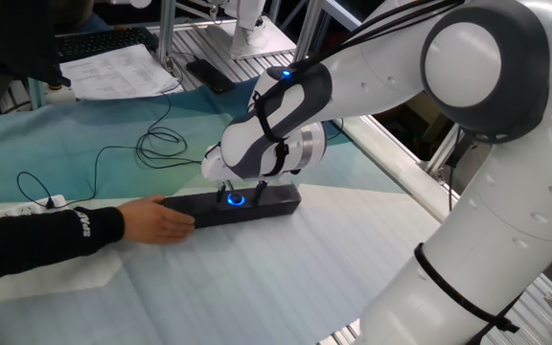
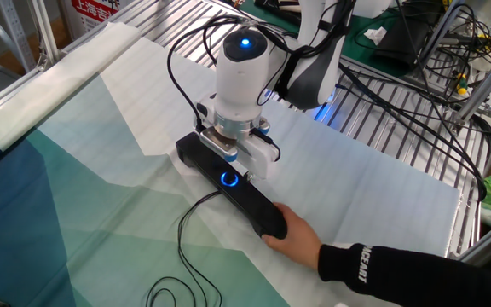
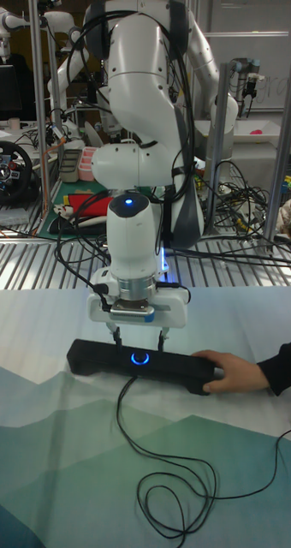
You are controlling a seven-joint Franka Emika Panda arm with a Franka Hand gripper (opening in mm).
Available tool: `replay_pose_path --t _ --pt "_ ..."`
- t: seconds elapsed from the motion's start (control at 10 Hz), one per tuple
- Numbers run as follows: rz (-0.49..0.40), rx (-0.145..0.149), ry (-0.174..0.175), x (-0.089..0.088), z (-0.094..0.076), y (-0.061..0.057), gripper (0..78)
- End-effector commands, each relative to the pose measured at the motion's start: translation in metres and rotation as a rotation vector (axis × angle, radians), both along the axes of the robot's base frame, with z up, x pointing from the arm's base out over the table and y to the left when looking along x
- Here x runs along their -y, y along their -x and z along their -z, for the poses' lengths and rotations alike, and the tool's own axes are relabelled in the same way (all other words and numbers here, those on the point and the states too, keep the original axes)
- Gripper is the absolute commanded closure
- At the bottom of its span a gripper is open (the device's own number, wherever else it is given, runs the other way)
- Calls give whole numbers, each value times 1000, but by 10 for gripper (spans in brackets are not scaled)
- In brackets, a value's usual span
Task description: Turn the knob to increase the volume of the speaker
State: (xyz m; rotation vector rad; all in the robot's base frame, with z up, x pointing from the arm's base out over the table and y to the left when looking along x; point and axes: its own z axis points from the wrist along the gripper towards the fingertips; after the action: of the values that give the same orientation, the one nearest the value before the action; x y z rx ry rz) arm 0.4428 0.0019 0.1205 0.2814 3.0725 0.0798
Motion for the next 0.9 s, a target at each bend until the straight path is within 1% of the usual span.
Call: replay_pose_path --t 0.1,0.4,0.9 --pt "-6 4 1 0 2 -1 1" --pt "-6 4 3 -1 1 -4 1" --pt "4 6 4 -6 -2 -17 1"
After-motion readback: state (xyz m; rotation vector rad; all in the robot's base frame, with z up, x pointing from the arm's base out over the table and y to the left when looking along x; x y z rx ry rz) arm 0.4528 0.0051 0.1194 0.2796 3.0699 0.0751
